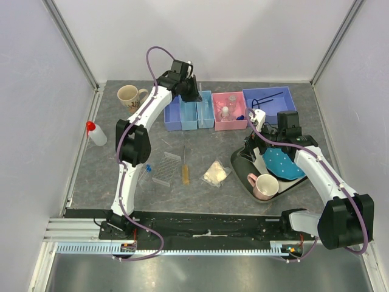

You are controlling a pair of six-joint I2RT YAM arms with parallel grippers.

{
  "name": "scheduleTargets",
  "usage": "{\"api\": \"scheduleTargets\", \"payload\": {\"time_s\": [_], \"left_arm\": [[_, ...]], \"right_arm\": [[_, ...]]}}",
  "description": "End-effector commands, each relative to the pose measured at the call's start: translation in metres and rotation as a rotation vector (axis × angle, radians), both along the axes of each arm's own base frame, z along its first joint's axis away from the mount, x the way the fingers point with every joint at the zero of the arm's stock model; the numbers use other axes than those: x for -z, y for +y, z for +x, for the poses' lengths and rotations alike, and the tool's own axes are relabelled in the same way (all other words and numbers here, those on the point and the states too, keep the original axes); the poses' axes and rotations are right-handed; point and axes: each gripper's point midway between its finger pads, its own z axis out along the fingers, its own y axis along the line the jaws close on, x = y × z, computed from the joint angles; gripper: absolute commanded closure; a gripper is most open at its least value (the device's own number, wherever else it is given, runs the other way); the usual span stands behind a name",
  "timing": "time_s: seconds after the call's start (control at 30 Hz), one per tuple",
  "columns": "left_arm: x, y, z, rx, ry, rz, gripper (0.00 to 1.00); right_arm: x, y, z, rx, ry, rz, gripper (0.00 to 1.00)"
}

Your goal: Organize the chemistry lab equipment

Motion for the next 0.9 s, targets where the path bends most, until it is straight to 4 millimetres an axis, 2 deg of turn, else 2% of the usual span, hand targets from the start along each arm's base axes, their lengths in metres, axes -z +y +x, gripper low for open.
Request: {"api": "scheduleTargets", "payload": {"time_s": [0.0, 0.27, 0.4, 0.6, 0.87], "left_arm": [[-0.047, -0.011, 0.023, 0.001, -0.134, -0.109, 0.98], [-0.068, -0.009, 0.05, -0.063, -0.263, -0.125, 0.98], [-0.065, -0.005, 0.062, -0.097, -0.303, -0.105, 0.98], [-0.04, -0.002, 0.069, -0.088, -0.296, -0.056, 0.98], [-0.007, -0.005, 0.062, -0.05, -0.244, -0.023, 0.97]], "right_arm": [[-0.014, 0.003, 0.004, -0.018, -0.048, 0.027, 0.02], [-0.013, 0.004, 0.002, -0.025, -0.041, 0.032, 0.02], [-0.012, 0.005, 0.002, -0.031, -0.039, 0.036, 0.02], [-0.012, 0.005, 0.001, -0.032, -0.037, 0.036, 0.02], [-0.011, 0.005, 0.001, -0.032, -0.036, 0.034, 0.02]]}}
